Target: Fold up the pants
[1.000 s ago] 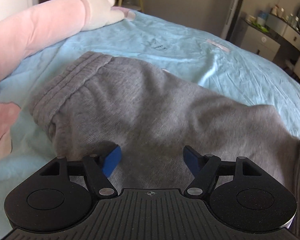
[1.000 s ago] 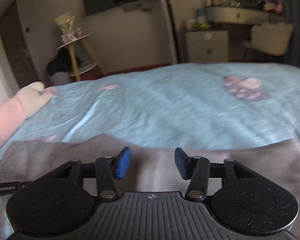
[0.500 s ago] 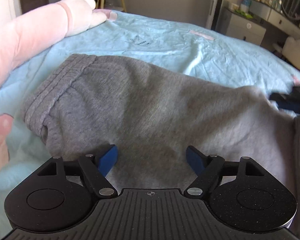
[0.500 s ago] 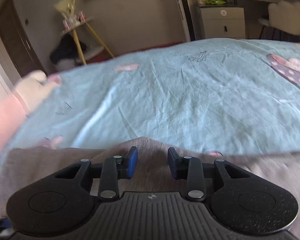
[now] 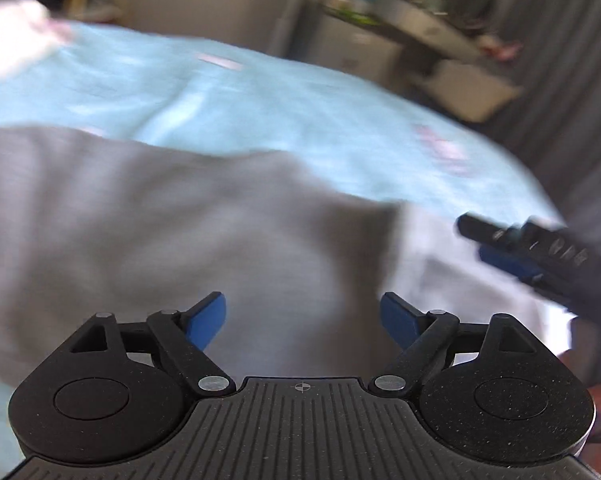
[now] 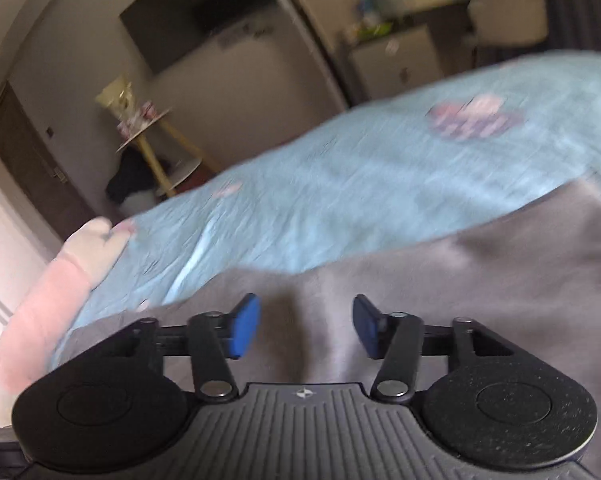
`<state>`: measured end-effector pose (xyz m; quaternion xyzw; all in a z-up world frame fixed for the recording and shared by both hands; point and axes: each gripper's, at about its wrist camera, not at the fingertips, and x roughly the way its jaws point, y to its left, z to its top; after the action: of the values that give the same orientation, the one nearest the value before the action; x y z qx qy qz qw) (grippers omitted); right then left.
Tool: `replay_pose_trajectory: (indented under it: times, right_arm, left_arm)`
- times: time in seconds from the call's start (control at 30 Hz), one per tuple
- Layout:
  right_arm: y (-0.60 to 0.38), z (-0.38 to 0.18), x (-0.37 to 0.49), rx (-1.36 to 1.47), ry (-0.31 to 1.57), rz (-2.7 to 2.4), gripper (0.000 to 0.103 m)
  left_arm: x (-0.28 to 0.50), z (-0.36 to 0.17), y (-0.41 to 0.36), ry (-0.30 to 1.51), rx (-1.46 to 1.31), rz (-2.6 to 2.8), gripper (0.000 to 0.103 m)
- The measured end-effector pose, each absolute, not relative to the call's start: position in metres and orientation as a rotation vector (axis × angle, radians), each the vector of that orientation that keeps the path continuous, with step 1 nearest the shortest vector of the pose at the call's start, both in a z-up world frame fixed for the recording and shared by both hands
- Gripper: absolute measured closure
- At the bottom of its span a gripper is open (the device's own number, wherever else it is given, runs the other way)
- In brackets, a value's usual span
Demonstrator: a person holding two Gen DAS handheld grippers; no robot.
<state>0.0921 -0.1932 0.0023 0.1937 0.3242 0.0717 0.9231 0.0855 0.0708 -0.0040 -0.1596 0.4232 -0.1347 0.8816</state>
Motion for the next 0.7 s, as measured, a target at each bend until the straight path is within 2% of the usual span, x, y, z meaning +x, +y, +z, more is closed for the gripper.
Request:
replay_pose_trajectory:
  times: [0.1,0.23,0.37,0.43,0.5,0.6,0.7]
  right_arm:
    - [-0.238,0.0,0.066,0.408,0.683,0.049,0.049]
    - [-0.294,-0.018,0.024,0.573,0.699,-0.017,0.043]
    - [-0.32,-0.043,-0.004,0.623,0.723,-0.023,0.042]
    - [-0.325,-0.046,-0.005,0.687,0.705,-0.009,0.042]
    - [-0.321,-0.046,0.0,0.638,0.699,0.003,0.042]
    - [-0.309,-0.05,0.007,0.583,0.733,0.025,0.042]
    - [-0.305,-0.05,0.006,0.569,0.742,0.051,0.042]
  left_arm:
    - [0.095,-0.015,0.047,0.912,-0.411,-0.374,0.008]
    - [0.117,-0.048,0.017,1.027,-0.504,-0.342,0.009]
    - [0.127,-0.054,-0.006,1.019,-0.518,-0.31,0.012]
    - [0.132,-0.054,-0.019,1.043,-0.508,-0.3,0.028]
    - [0.135,-0.053,-0.034,1.062,-0.432,-0.251,0.034]
    - [0.135,-0.052,-0.048,1.056,-0.311,-0.215,0.049]
    - [0.134,-0.051,-0.043,1.063,-0.3,-0.202,0.056]
